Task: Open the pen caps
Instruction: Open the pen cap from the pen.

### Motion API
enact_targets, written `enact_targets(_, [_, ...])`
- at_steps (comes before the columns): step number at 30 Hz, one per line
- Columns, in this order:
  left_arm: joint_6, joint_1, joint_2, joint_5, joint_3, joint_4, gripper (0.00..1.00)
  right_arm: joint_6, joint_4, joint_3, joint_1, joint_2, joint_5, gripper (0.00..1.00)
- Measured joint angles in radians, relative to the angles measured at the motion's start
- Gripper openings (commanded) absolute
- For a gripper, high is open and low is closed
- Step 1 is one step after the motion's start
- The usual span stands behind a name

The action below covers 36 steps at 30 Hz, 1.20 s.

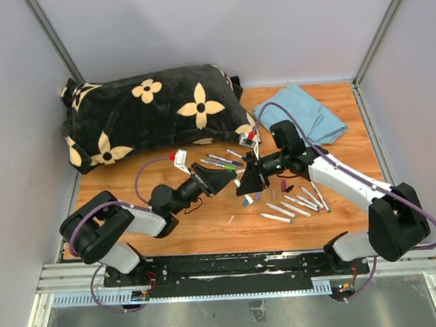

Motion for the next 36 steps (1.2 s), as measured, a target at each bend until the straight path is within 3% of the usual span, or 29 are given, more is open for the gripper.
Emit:
enact_targets(2, [0.005, -0.003, -0.006, -0.011, -0.006, 0.004, 0.0, 0.015, 0.003, 0.0, 0.0, 0.0, 0.024, 0.01])
enact_targets(15, [0.058, 0.099, -0.179, 0.028, -0.023, -0.084, 0.0, 0.047, 0.129, 0.061, 0.034, 0.047, 0.011, 0.01])
enact_targets(20, [0.075, 0.235, -0.308, -0.159, 0.034, -0.083, 0.0, 0.013, 0.002, 0.047, 0.053, 0.06, -0.008, 0.01])
enact_targets(24, [0.087, 0.257, -0.409, -0.226, 0.034, -0.126, 0.0, -0.028, -0.07, 0.047, 0.069, 0.064, 0.008, 0.01])
enact_targets(30, [0.132, 0.284, -0.618, -0.261, 0.002, -0.382, 0.0, -0.161, -0.239, 0.064, 0.108, 0.061, 0.149, 0.04])
enact_targets(36, [0.159, 0.284, -0.844, -0.24, -0.049, -0.712, 0.0, -0.278, -0.385, 0.01, 0.253, -0.033, 0.395, 0.06])
